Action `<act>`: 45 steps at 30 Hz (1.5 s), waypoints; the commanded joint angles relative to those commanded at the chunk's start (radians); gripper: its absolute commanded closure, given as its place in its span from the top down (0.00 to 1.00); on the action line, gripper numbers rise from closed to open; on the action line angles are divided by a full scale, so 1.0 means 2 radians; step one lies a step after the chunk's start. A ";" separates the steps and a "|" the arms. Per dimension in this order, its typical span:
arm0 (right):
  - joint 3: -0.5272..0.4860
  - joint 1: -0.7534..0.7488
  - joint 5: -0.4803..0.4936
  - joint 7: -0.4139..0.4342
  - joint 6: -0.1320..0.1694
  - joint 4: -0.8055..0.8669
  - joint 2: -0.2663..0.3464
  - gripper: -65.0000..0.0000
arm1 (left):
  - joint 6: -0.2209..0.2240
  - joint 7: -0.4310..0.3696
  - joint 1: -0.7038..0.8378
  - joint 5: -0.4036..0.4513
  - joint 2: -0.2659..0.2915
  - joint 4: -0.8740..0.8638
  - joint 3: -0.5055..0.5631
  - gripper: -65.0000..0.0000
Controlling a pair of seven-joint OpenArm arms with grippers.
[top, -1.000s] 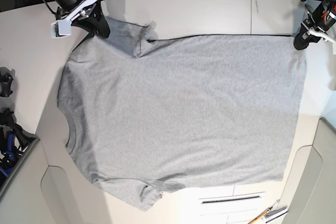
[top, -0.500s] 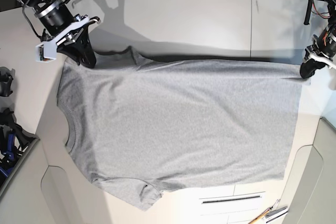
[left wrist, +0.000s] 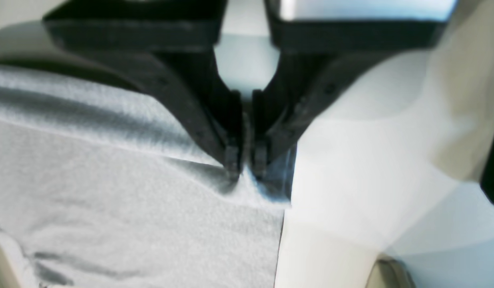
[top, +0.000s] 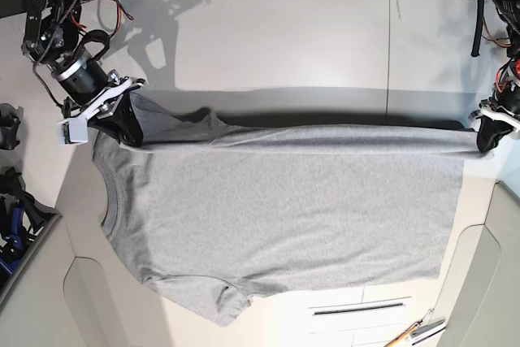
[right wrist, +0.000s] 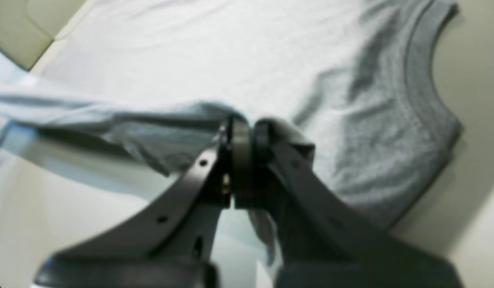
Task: Fold the T-shirt properly
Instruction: 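Lift and pull the shirt edge across the body with both grippers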
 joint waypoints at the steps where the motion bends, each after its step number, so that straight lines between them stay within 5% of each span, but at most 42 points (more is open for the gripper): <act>1: -0.002 0.012 0.000 0.000 0.000 -0.010 0.000 0.00 | 0.000 -0.003 -0.003 0.005 0.000 0.000 0.006 0.00; 12: -0.039 0.107 -0.053 0.000 0.000 -0.092 0.000 0.00 | 0.018 -0.016 -0.070 0.079 0.000 -0.030 0.063 0.00; 17: -0.041 0.146 -0.052 0.000 0.000 -0.139 0.000 0.00 | 0.018 -0.058 -0.104 0.109 0.000 -0.097 0.092 0.00; 30: -0.042 0.165 -0.090 0.018 -0.001 -0.171 0.000 0.00 | 0.018 -0.092 -0.130 0.109 0.002 -0.154 0.095 0.00; 33: -0.042 0.165 -0.090 0.033 -0.001 -0.182 0.000 0.03 | 0.018 -0.092 -0.130 0.109 0.002 -0.154 0.095 0.28; 36: -0.041 0.165 -0.088 0.034 -0.003 -0.183 -0.001 0.38 | 0.018 -0.092 -0.130 0.108 0.001 -0.154 0.095 0.55; 41: -0.024 0.161 -0.076 0.030 -0.002 -0.166 -0.001 0.43 | 0.017 -0.087 -0.130 0.104 0.001 -0.154 0.084 0.59; 45: 0.038 0.160 -0.033 -0.019 -0.002 -0.145 -0.001 0.43 | 0.000 -0.014 -0.127 0.044 0.001 -0.154 0.037 0.59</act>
